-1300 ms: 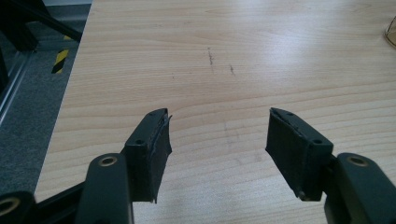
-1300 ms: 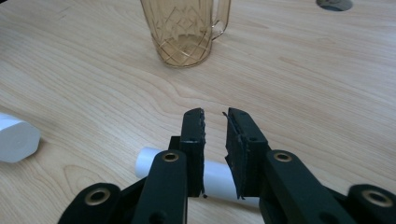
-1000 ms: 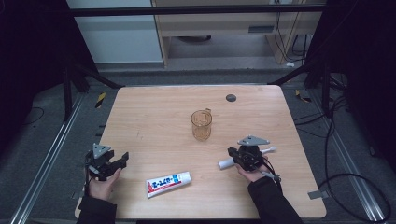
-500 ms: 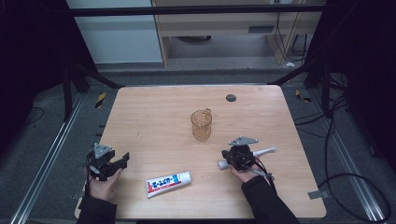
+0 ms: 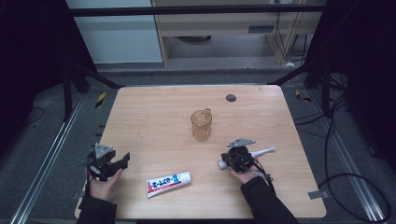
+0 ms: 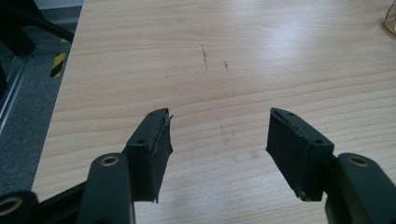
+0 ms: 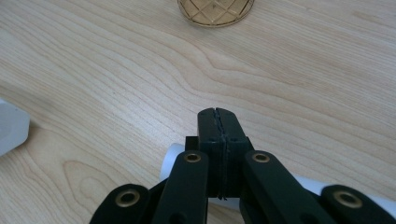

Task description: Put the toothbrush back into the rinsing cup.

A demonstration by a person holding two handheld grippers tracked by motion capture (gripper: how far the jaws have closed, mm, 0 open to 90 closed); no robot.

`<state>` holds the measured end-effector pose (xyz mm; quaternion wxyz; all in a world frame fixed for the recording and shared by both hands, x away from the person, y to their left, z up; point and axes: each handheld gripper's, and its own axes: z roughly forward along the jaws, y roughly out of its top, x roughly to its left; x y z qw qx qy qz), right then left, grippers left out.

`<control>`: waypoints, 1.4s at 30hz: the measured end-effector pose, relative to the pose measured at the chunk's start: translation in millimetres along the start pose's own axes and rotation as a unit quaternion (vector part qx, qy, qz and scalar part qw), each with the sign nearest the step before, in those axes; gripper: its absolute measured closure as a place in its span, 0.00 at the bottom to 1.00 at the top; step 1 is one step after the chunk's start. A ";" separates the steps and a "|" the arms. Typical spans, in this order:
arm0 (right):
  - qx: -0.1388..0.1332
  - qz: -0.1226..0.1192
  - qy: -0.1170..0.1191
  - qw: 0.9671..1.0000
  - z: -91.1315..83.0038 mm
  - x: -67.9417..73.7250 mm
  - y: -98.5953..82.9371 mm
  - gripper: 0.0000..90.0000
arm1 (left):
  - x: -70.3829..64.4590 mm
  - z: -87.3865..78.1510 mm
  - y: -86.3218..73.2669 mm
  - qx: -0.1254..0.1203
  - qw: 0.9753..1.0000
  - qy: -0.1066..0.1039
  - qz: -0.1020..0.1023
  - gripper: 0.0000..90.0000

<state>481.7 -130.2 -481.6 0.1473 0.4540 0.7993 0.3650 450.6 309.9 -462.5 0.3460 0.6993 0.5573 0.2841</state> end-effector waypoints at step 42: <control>0.032 -0.011 0.024 0.999 -24.4 -1.3 -22.0 0.99 | -0.1 -2.1 -0.6 0.001 1.000 -0.001 0.002 0.44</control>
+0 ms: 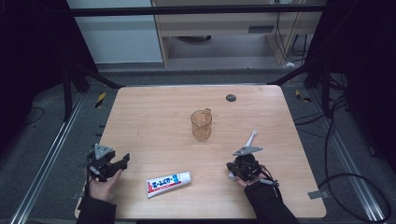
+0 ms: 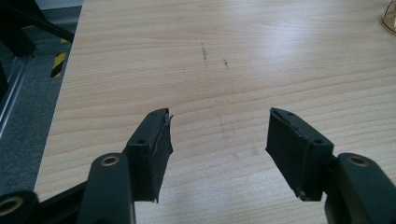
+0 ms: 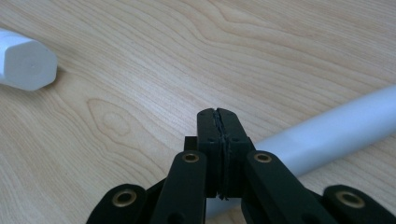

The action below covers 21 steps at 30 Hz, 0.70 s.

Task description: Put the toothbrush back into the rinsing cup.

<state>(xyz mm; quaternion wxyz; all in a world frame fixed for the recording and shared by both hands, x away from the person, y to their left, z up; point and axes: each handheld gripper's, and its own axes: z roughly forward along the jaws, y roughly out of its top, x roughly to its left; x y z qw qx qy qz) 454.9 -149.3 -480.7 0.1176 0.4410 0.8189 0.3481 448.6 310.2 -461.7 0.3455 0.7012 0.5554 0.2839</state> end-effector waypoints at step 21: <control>0.010 0.008 -0.001 1.000 -11.4 -6.5 -9.1 0.98 | 0.7 -0.3 -0.8 0.002 1.000 0.002 0.001 0.44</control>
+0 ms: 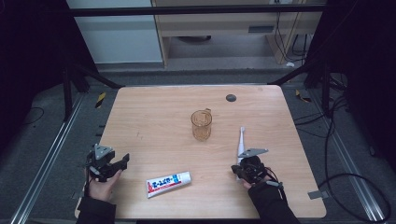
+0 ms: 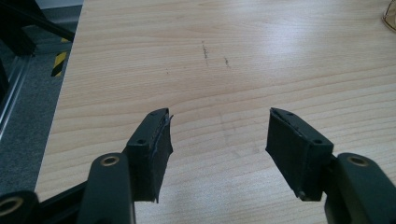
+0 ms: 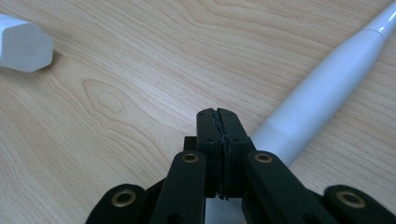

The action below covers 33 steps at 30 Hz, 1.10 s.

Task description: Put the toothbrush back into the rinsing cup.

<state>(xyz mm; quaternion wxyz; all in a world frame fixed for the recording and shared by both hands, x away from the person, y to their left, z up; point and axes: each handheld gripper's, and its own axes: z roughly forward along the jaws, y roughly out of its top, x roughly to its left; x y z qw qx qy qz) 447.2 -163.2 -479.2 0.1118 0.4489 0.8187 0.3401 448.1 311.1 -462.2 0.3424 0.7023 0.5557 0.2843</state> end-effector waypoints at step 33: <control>0.006 0.016 -0.012 1.000 -14.1 -14.8 -11.6 0.98 | -0.3 0.0 -0.1 0.000 1.000 0.000 0.000 0.44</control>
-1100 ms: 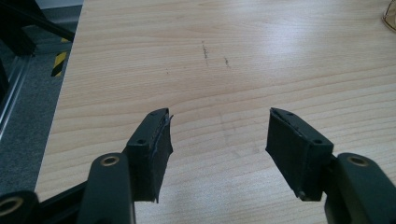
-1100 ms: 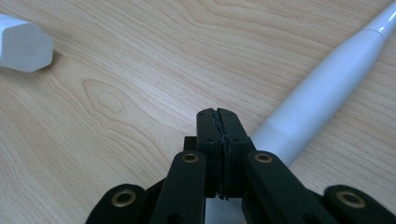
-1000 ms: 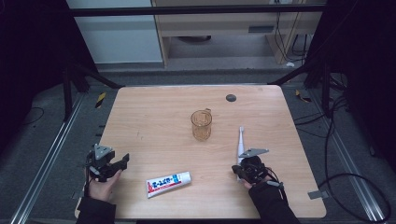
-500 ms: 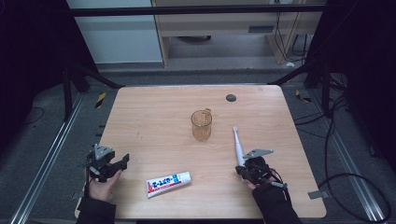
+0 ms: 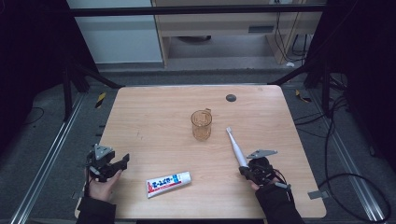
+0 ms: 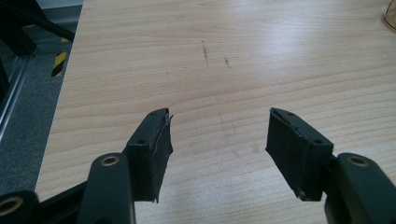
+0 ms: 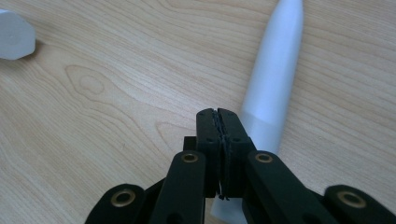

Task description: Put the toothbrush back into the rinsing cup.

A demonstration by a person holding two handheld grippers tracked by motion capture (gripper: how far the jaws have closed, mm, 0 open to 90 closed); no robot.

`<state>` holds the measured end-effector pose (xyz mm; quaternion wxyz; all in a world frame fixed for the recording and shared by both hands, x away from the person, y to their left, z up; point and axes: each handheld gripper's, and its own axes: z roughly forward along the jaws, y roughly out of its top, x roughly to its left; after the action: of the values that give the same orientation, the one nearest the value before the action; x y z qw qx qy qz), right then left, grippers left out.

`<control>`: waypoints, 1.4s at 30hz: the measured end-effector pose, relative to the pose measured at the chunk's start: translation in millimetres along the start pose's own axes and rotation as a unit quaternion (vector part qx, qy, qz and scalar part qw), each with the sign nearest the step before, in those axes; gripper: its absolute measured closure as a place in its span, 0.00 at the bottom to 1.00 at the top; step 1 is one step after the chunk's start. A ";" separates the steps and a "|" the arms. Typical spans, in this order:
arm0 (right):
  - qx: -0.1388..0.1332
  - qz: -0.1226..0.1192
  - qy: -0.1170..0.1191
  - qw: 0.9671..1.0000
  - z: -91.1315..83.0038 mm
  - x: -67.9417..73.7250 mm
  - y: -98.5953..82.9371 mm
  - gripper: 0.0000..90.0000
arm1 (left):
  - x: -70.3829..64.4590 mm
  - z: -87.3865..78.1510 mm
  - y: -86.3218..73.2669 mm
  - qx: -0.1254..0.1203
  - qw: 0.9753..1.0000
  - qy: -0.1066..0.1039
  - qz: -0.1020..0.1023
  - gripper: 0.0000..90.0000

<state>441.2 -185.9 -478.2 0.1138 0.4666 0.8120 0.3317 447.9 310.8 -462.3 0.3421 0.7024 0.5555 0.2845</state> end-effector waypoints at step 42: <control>-0.065 0.032 -0.026 0.997 -26.4 -18.1 53.6 0.63 | -2.5 8.8 -0.2 -0.002 0.999 -0.014 0.039 0.42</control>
<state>474.5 -193.9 -426.0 0.1545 0.4923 0.7702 0.3748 454.1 307.0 -467.8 0.3395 0.7268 0.5224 0.2890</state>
